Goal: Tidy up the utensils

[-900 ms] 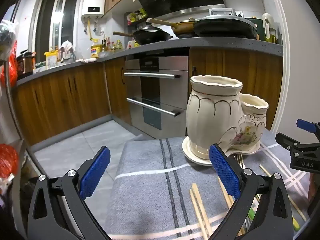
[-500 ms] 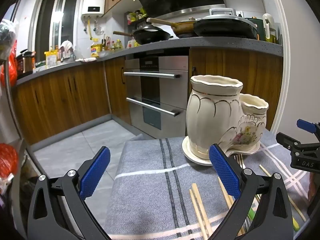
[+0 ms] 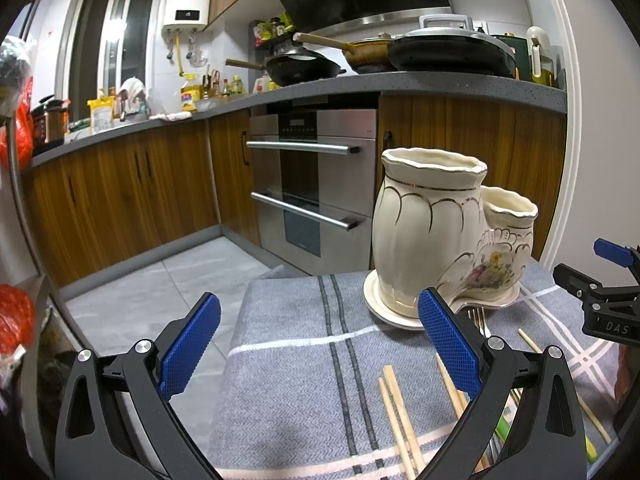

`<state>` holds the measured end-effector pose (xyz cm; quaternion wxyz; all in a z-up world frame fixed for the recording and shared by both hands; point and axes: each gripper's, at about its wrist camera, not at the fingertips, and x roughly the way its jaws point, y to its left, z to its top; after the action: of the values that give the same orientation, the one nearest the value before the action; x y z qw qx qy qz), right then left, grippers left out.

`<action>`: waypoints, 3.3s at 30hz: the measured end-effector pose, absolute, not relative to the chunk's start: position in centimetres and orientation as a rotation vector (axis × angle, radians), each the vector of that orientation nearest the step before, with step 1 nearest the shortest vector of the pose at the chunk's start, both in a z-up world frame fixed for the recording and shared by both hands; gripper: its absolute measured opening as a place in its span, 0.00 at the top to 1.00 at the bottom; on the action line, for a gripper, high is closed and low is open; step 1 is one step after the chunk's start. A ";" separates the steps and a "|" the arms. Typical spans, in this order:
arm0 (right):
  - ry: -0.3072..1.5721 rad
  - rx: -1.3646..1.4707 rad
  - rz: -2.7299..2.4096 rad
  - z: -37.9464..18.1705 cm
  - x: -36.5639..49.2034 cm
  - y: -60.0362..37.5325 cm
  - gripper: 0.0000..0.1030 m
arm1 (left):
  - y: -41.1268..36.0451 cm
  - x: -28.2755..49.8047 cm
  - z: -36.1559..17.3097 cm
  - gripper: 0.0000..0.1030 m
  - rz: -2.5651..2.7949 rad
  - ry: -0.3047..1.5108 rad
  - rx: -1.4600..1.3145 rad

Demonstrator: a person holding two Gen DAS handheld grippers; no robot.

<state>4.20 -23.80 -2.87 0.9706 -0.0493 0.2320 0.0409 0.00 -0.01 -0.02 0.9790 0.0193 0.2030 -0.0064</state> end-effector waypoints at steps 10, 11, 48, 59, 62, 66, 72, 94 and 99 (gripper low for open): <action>0.468 -0.097 0.083 -2.9 4.2 -23.8 0.05 | 0.0 0.2 -0.1 0.05 -0.008 0.414 0.036; 0.468 -0.097 0.083 -2.9 4.2 -23.8 0.05 | 0.1 0.2 -0.1 0.05 -0.009 0.415 0.035; 0.471 -0.094 0.084 -2.6 4.4 -24.2 0.05 | 0.2 0.3 -0.1 0.05 -0.010 0.424 0.031; 0.470 -0.088 0.082 -2.7 4.4 -24.3 0.05 | 0.2 0.3 -0.1 0.05 -0.010 0.425 0.030; 0.470 -0.087 0.081 -2.6 4.5 -24.3 0.05 | 0.2 0.3 -0.1 0.05 -0.010 0.426 0.031; 0.469 -0.084 0.078 -2.4 4.4 -24.5 0.05 | 0.2 0.2 -0.4 0.05 0.004 0.421 0.030; 0.413 -0.076 0.037 -1.9 2.8 -24.9 0.05 | 0.3 -0.2 -1.0 0.05 0.003 0.427 0.032; 0.913 -0.186 0.288 -5.7 0.7 -24.4 0.27 | -0.9 -2.0 -6.4 0.16 -0.189 0.902 0.220; 0.936 -0.230 0.311 -6.2 0.6 -23.9 0.49 | -0.7 -1.9 -5.9 0.25 -0.199 0.919 0.219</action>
<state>0.58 -23.91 -6.19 0.8745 -0.1102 0.4482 0.1491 -1.86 -0.67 -5.94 0.8856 0.1051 0.4421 -0.0957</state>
